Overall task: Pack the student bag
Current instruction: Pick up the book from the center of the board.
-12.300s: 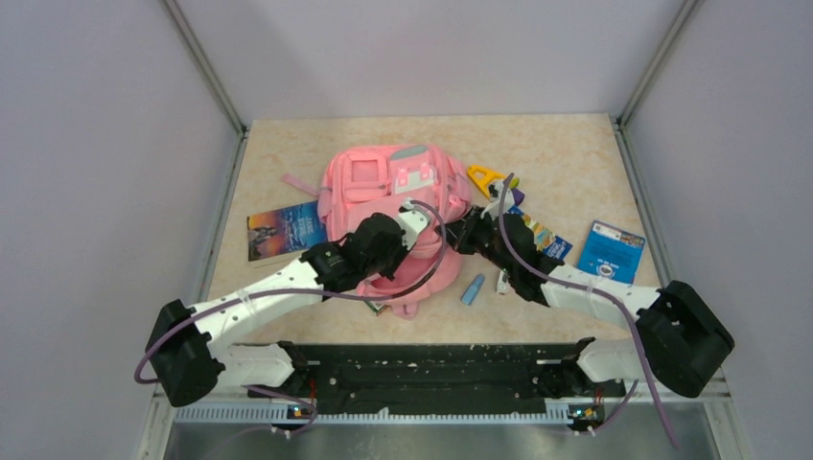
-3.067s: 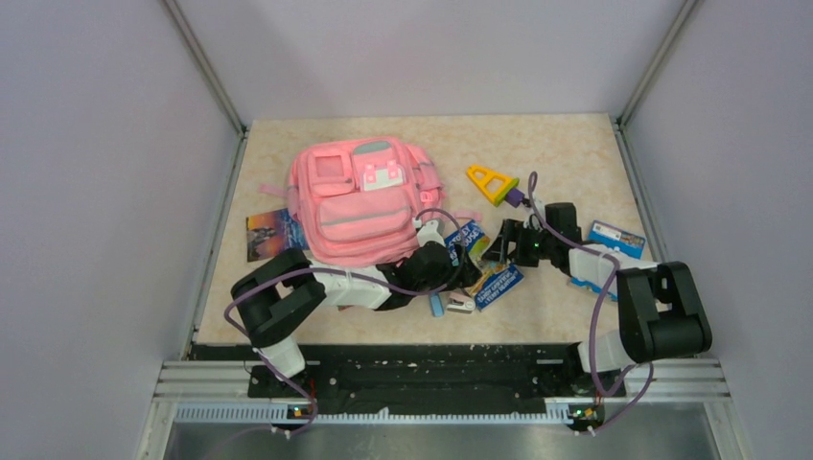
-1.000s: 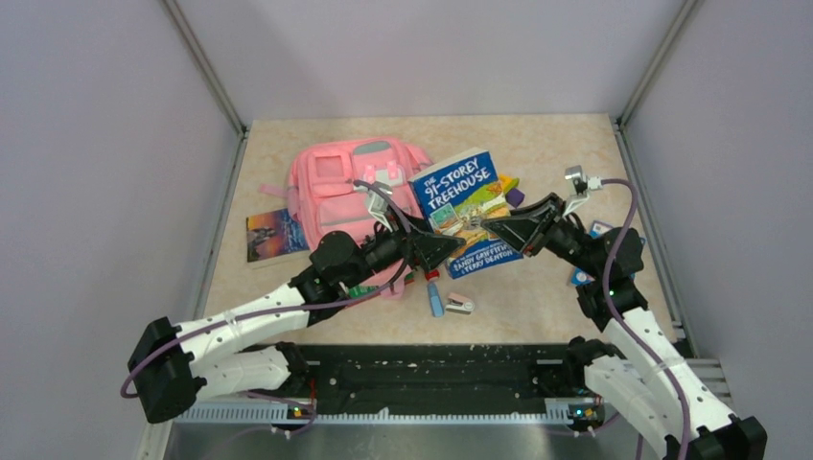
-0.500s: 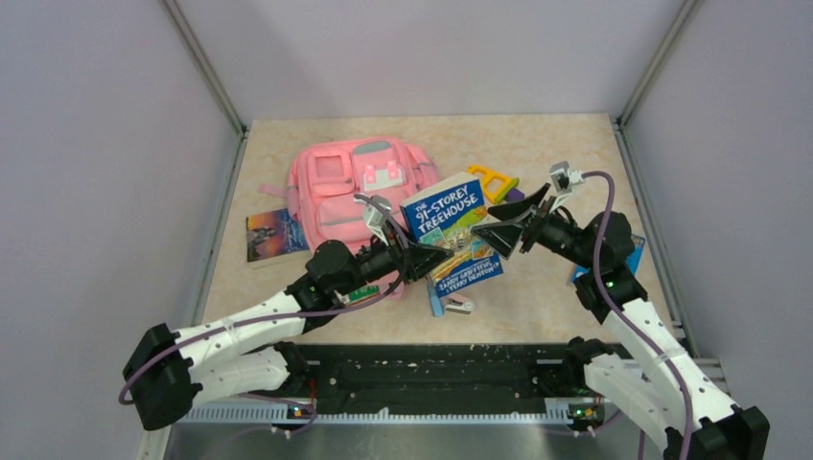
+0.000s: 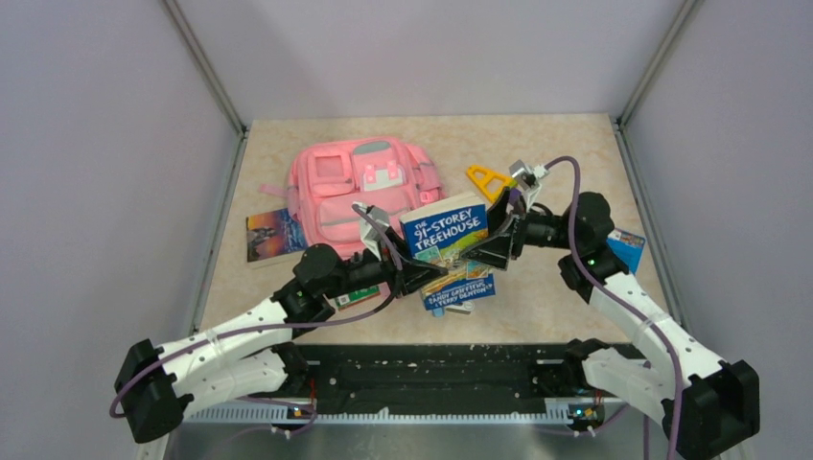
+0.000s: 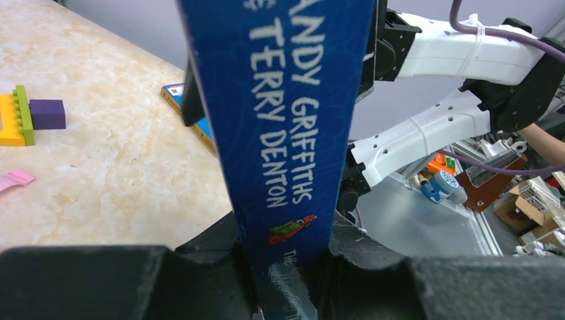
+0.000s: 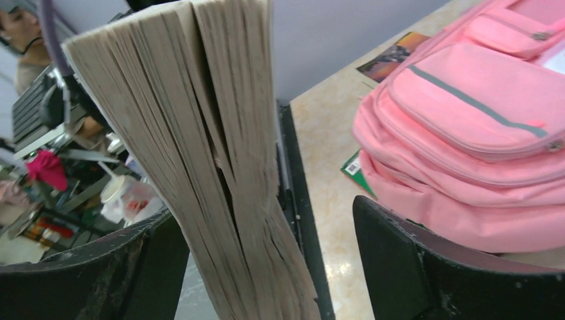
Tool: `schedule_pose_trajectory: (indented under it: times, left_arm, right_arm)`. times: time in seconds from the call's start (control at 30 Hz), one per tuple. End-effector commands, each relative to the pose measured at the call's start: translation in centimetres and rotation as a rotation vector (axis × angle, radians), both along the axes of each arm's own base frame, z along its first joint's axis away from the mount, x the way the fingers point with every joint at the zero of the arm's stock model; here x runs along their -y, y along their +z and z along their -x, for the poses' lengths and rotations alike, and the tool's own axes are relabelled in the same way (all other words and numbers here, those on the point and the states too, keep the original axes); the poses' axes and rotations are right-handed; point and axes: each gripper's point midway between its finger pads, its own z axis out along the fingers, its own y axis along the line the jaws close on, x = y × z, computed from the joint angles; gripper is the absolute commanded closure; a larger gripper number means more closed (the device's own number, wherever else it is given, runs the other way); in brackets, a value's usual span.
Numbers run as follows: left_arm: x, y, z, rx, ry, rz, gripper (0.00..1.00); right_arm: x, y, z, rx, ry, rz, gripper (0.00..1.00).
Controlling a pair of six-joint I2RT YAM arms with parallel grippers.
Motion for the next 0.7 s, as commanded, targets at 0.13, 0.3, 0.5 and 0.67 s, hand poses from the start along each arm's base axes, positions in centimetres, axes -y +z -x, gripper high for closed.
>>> schedule_pose_trajectory:
  times: [0.13,0.3,0.5,0.67]
  left_arm:
    - [-1.3,6.3,-0.3,0.174,0.071,0.123,1.0]
    - [-2.4,5.3,-2.5,0.131,0.205,0.061,1.0]
    - [-7.4,0.0,-8.1,-0.014,0.553,-0.372,0.28]
    - [-13.8,-3.4,-9.7,-0.075,0.69,-0.685,0.22]
  right_arm:
    - [-0.1,3.2,2.4,0.126,0.096,-0.055,0.71]
    - [0.1,2.9,0.8,0.104,-0.018,-0.036,1.0]
    - [2.2,2.5,-3.7,0.057,-0.358,0.041,1.0]
    - [5.0,0.2,-6.3,-0.018,-0.537,0.113,1.0]
